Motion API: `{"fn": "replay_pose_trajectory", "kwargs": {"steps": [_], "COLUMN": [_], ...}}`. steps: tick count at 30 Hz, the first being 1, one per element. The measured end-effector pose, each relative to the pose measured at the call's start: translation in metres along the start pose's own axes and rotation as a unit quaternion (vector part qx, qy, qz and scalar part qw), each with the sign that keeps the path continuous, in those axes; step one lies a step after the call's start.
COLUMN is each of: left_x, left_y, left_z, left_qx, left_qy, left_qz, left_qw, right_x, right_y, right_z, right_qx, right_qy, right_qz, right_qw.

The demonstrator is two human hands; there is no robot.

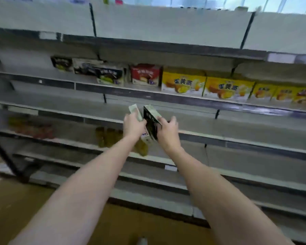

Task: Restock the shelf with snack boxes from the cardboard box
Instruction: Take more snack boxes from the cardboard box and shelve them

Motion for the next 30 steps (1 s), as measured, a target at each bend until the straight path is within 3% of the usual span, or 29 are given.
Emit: {"fn": "replay_pose_trajectory", "kwargs": {"steps": [6,17,23,30], "left_x": [-0.101,-0.311,-0.383,-0.457], "left_y": [-0.040,-0.103,-0.139,-0.183], "left_z": [0.070,0.167,0.213,0.247], "left_qx": [-0.009,-0.026,-0.039,0.034], "left_qy": [0.103,0.191,0.221,0.258], "left_qz": [-0.007,-0.017,0.003,0.050], "left_qw": [0.995,0.981,0.974,0.964], "right_x": [-0.049,-0.163,-0.194,-0.235], "right_y": [-0.086,-0.237,-0.309,-0.360], "right_z": [-0.085,-0.261,-0.331,-0.391], "right_qx": [-0.078,-0.220,-0.199,-0.181], "right_qy": [0.006,-0.006,-0.018,0.008], "right_qz": [0.057,0.067,0.121,0.153], "right_qw": [0.995,0.973,0.972,0.972]}}
Point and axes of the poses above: each hand's wrist, its own x-axis away from the middle knuckle, its own z-axis out of the back of the hand, y = z × x, the point moved 8 cm from there along -x, towards the middle knuckle, and after that the axes turned 13 degrees about y, right-handed, at the moved point
